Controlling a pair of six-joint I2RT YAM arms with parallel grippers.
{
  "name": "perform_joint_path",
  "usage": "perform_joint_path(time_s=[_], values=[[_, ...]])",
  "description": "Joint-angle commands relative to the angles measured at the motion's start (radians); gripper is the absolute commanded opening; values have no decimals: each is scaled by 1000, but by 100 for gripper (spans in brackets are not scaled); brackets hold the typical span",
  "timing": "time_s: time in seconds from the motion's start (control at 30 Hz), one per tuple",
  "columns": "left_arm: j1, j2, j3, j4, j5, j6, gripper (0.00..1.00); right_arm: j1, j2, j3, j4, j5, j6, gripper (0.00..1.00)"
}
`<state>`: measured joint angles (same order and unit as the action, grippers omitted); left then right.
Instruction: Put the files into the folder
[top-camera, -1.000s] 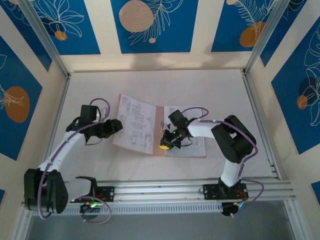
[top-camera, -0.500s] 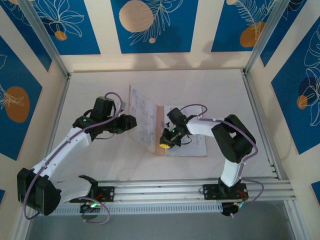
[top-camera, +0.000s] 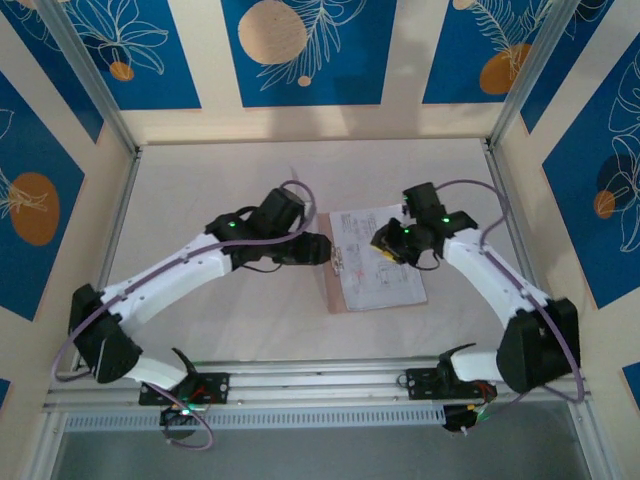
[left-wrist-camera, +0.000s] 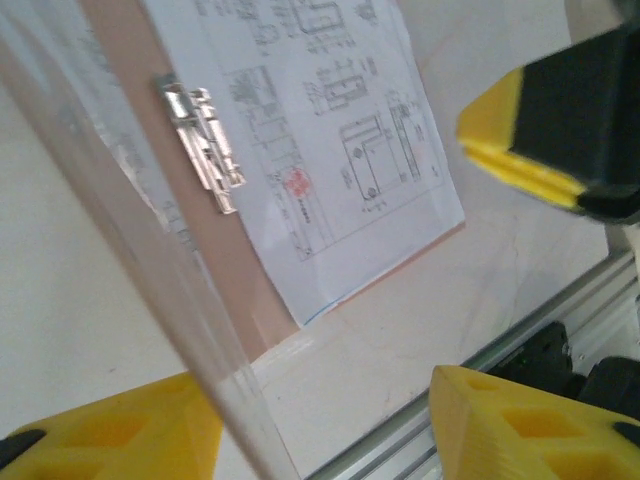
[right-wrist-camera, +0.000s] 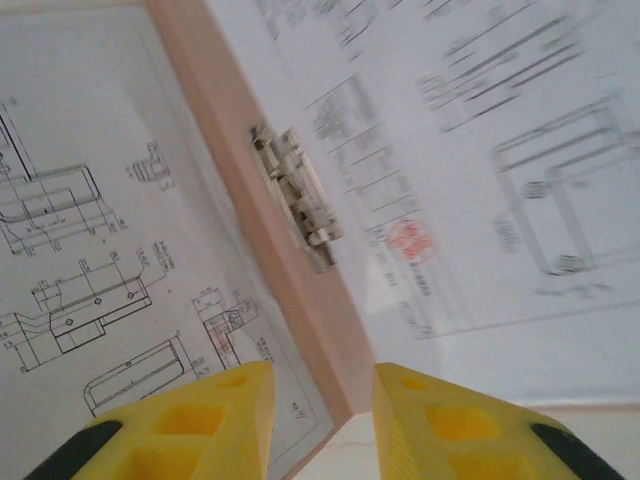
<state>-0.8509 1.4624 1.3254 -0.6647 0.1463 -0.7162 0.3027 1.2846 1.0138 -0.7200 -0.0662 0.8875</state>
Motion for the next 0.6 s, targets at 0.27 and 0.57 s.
perform_joint_path(time_s=[0.27,0.57], values=[[-106,327,309,48,47,53,68,-208,-226,-42,-291,81,-125,35],[-155,574,423,217,220,-21,79,-249,-283,-7,-415,226,-175,44]])
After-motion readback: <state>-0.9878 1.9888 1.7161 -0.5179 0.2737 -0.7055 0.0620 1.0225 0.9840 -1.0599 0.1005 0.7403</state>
